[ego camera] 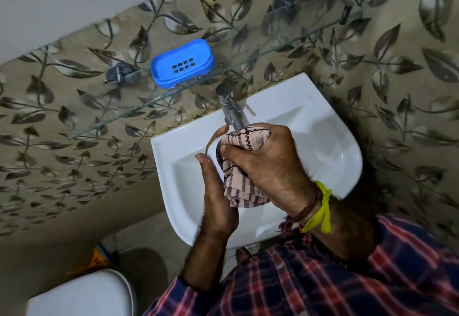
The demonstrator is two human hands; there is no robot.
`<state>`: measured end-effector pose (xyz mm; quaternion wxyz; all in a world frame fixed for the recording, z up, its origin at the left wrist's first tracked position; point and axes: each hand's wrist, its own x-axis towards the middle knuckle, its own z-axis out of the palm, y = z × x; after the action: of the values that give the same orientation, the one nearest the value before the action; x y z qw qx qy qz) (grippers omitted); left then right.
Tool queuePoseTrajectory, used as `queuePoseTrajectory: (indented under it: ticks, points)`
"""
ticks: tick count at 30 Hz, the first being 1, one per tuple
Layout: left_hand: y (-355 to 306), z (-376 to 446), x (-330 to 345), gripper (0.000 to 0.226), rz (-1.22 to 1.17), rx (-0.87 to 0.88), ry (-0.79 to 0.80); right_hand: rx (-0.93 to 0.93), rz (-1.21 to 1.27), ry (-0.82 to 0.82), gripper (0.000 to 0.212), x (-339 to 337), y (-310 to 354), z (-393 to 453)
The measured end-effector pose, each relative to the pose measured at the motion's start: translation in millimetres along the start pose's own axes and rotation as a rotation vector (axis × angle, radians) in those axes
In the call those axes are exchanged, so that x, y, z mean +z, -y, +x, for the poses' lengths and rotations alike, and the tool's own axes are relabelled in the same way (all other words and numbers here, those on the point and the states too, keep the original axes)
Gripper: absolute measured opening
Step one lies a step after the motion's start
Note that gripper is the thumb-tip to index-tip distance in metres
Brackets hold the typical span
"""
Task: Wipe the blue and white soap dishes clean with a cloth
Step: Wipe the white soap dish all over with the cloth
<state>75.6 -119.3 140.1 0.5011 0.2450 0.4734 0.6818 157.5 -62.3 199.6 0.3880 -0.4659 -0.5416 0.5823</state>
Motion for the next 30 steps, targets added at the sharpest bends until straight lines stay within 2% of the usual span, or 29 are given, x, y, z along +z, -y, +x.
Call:
queuePoseTrajectory:
  ticks: [2, 5, 11, 16, 21, 26, 30]
  points:
    - [-3, 1, -3, 0.069, -0.017, -0.037, 0.013, -0.008, 0.045, 0.077, 0.007, -2, 2, 1]
    - [-6, 0, -9, 0.078, 0.025, -0.113, 0.028, 0.076, 0.237, 0.224, 0.009, -5, 6, 2]
    - [-13, 0, -9, 0.085, 0.224, -0.103, 0.021, 0.214, 0.331, 0.263, 0.012, -2, 7, 2]
    - [-23, 1, -9, 0.066, 0.157, -0.089, 0.060, 0.178, 0.196, 0.442, 0.007, -10, 12, 6]
    - [-25, 2, -8, 0.077, 0.240, -0.067, 0.084, 0.215, 0.342, 0.387, 0.012, -2, 9, 10]
    - [-33, 8, -10, 0.067, 0.192, -0.095, 0.088, 0.046, 0.080, 0.499, 0.013, -12, 8, 14]
    - [-31, 7, -4, 0.060, 0.222, -0.115, 0.094, 0.218, 0.246, 0.360, 0.021, -11, 0, 16]
